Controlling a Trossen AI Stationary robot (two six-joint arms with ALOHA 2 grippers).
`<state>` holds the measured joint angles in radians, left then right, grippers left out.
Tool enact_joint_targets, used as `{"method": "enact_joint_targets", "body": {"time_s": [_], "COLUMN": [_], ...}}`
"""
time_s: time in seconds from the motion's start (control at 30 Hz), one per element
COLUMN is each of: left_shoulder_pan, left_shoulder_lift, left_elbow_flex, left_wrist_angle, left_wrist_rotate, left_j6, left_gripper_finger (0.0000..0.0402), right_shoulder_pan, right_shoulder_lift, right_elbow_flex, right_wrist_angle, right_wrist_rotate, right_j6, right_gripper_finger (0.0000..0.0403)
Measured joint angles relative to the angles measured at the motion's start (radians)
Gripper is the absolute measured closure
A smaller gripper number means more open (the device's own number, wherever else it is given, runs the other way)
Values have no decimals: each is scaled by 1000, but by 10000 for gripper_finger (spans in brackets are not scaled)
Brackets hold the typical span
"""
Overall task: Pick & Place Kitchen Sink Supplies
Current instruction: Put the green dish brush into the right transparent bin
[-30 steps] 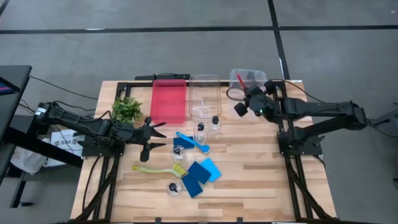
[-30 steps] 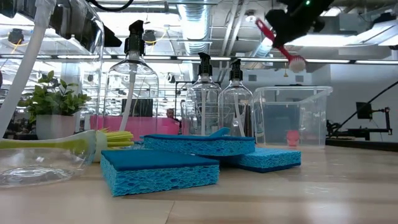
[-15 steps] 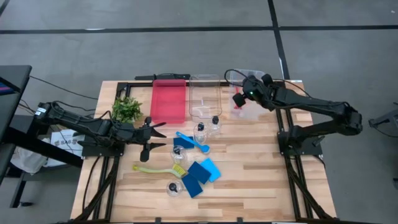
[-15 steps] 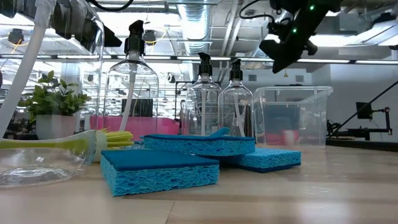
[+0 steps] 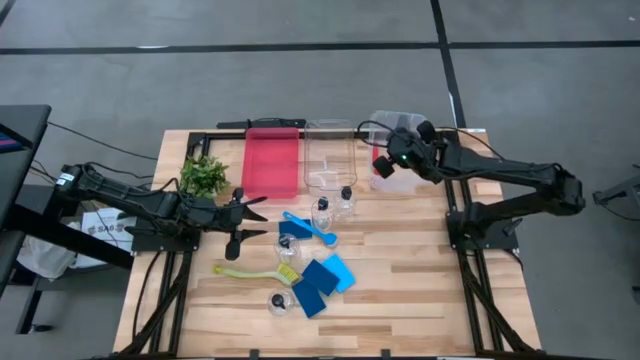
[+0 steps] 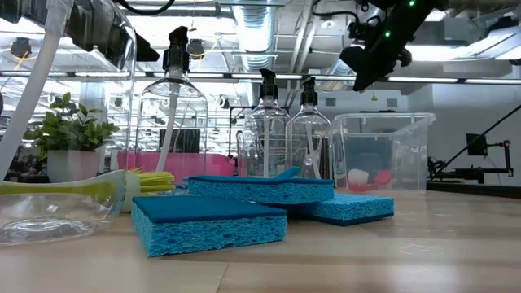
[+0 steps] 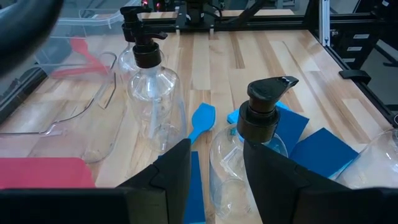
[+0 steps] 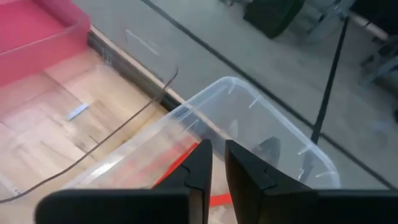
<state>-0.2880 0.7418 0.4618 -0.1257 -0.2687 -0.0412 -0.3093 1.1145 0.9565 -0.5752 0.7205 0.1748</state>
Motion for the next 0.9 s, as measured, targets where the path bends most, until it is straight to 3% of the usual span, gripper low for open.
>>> {"method": "enact_joint_targets", "body": {"time_s": [0.23,0.5,0.7,0.9], "left_shoulder_pan": [0,0,0,0], "left_shoulder_lift": [0,0,0,0], "left_elbow_flex": [0,0,0,0], "left_wrist_angle": [0,0,0,4], "left_wrist_rotate": [0,0,0,0], "left_j6": [1,1,0,0], "left_gripper_finger": [253,253,253,253], "right_shoulder_pan": [148,510,806,1023], "right_shoulder_lift": [-68,-246,-331,-304], "right_elbow_flex": [0,-141,-382,-519], "right_wrist_angle": [0,9,70,275], "right_wrist_rotate": [140,346,351,332], "right_j6": [-1,129,276,163], "right_gripper_finger": [371,371,374,380]}}
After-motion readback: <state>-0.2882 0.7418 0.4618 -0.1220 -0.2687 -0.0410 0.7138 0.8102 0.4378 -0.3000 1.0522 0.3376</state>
